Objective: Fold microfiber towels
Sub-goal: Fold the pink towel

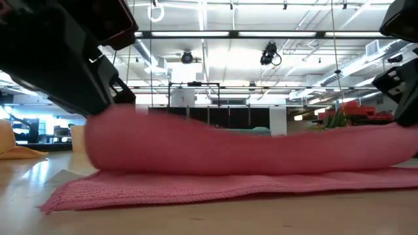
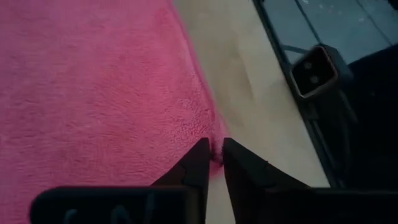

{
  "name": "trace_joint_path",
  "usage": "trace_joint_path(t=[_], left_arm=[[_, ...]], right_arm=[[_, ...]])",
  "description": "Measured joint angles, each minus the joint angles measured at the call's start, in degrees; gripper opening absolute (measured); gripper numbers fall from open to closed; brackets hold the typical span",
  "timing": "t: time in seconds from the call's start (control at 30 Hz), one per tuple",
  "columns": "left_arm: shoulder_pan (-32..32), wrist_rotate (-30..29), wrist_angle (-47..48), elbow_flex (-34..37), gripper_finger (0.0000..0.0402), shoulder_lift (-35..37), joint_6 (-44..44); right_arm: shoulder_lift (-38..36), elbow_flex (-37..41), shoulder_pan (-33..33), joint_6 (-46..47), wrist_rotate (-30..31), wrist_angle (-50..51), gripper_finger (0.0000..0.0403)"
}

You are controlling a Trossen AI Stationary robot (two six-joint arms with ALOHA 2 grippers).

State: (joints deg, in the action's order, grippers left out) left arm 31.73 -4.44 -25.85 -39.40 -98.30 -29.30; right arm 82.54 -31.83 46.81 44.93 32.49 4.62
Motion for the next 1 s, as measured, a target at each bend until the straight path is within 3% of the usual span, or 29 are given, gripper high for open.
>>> trace_joint_path(t=[0.17, 0.43, 0.67, 0.87, 0.93, 1.0], left_arm=[[-0.1, 3.5, -0.4, 0.0, 0.0093, 0.1, -0.1], [-4.0, 3.2, 0.0, 0.0, 0.0148, 0.5, 0.4], [-6.4, 3.3, 0.1, 0.0, 0.0147, 0.5, 2.9], [-3.1, 11.9, -3.2, 0.0, 0.0127, 0.4, 8.2], [-0.4, 10.4, -4.2, 0.0, 0.0124, 0.0, 12.6], [1.9, 5.1, -4.0, -0.1, 0.0125, -0.1, 15.3]], right_arm=[[-0.1, 0.0, 0.0, -0.1, -1.1, -0.1, 0.0004], [-0.1, 0.0, 0.0, 0.1, -2.4, -0.2, 0.0005], [-0.2, 0.0, 0.0, -0.1, -3.2, -0.3, 0.0005], [-0.2, 0.0, 0.0, -0.1, -3.2, -0.2, 0.0005], [-0.2, 0.0, 0.0, -0.1, -3.1, -0.1, 0.0005], [-0.2, 0.0, -0.2, -0.3, -2.7, -0.1, 0.0005]])
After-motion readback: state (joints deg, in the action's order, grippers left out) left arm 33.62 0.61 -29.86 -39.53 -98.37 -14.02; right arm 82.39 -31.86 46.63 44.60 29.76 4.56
